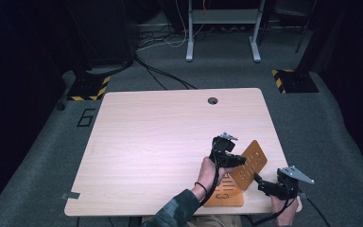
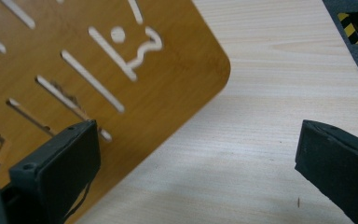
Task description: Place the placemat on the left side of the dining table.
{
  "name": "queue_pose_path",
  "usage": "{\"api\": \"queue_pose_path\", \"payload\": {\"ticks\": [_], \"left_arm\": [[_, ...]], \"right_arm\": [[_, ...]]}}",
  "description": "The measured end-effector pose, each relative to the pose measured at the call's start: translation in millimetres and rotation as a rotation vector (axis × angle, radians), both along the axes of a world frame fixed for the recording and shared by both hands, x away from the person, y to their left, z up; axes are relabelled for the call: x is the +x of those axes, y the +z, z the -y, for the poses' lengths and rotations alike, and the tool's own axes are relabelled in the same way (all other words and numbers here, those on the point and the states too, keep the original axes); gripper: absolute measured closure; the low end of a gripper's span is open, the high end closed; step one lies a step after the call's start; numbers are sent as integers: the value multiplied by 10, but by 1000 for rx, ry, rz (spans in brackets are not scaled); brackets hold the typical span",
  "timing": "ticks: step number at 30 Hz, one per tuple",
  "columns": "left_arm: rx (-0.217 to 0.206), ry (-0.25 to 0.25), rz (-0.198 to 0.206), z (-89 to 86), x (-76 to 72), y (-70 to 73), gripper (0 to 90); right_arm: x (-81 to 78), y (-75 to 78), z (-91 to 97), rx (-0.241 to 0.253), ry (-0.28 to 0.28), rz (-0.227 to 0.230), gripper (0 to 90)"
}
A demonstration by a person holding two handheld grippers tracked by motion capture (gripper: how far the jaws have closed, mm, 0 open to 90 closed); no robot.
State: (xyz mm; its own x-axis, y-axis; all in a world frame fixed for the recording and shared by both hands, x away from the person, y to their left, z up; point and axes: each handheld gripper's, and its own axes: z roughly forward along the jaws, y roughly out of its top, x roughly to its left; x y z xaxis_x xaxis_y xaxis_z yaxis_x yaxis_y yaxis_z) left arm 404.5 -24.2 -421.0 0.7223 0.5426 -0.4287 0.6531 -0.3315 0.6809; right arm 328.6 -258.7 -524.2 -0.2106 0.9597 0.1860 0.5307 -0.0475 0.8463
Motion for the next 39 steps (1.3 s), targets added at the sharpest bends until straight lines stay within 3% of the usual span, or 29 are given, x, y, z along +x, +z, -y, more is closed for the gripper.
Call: {"api": "queue_pose_path", "payload": {"ticks": [16, 39], "left_arm": [[-24, 60, 25, -355, 97, 176, 861], [-30, 183, 42, -1032, 246, 244, 861]], "right_arm": [[61, -12, -36, -24, 11, -63, 0], [127, -32, -92, -86, 12, -139, 0]]}}
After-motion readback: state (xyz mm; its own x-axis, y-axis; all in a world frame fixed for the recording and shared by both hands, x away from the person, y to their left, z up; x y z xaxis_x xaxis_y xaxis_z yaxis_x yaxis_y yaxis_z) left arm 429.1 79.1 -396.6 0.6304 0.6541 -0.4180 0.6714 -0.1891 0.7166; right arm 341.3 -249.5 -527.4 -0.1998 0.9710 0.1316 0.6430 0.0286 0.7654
